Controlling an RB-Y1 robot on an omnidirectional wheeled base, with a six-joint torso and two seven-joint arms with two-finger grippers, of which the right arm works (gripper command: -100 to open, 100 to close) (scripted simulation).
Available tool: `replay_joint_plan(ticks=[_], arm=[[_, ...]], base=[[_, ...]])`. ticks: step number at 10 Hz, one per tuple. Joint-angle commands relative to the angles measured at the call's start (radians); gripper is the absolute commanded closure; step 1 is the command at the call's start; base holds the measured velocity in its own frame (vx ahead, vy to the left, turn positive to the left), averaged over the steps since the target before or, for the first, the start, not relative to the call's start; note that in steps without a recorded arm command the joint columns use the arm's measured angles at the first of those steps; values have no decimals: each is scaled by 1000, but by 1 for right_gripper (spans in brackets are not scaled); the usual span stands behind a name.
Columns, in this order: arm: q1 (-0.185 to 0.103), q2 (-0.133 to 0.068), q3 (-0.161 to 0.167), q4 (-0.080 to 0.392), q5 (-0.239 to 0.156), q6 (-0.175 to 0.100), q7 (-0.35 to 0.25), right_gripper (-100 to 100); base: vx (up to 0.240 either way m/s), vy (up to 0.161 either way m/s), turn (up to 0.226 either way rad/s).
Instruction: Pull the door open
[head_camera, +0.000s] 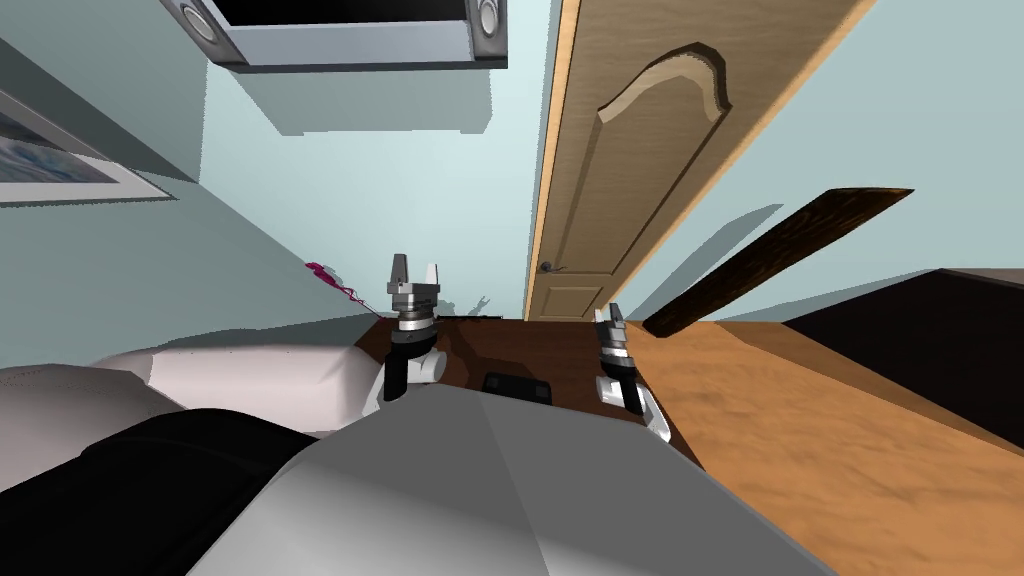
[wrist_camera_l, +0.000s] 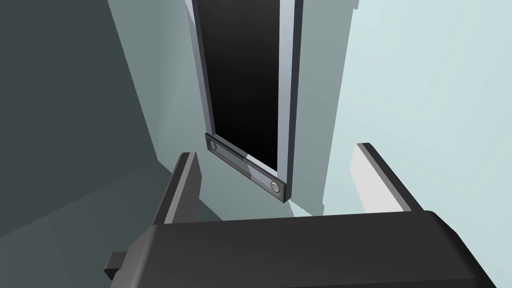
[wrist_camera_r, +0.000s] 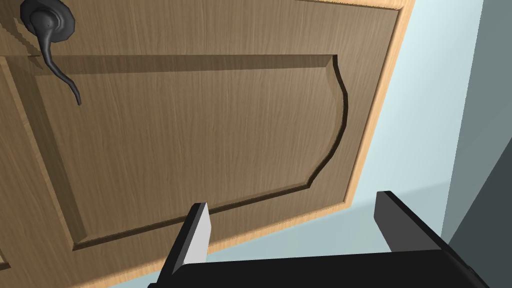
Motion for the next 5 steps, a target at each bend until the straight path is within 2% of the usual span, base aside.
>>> replay_joint_plan(ticks=[1,5], arm=[[-13,-12,-5,44,8,-8,-14,-100],[-44,-35,-14,143,30,-21,-43,-100]], base=[[103,43,33],[97,49,29]])
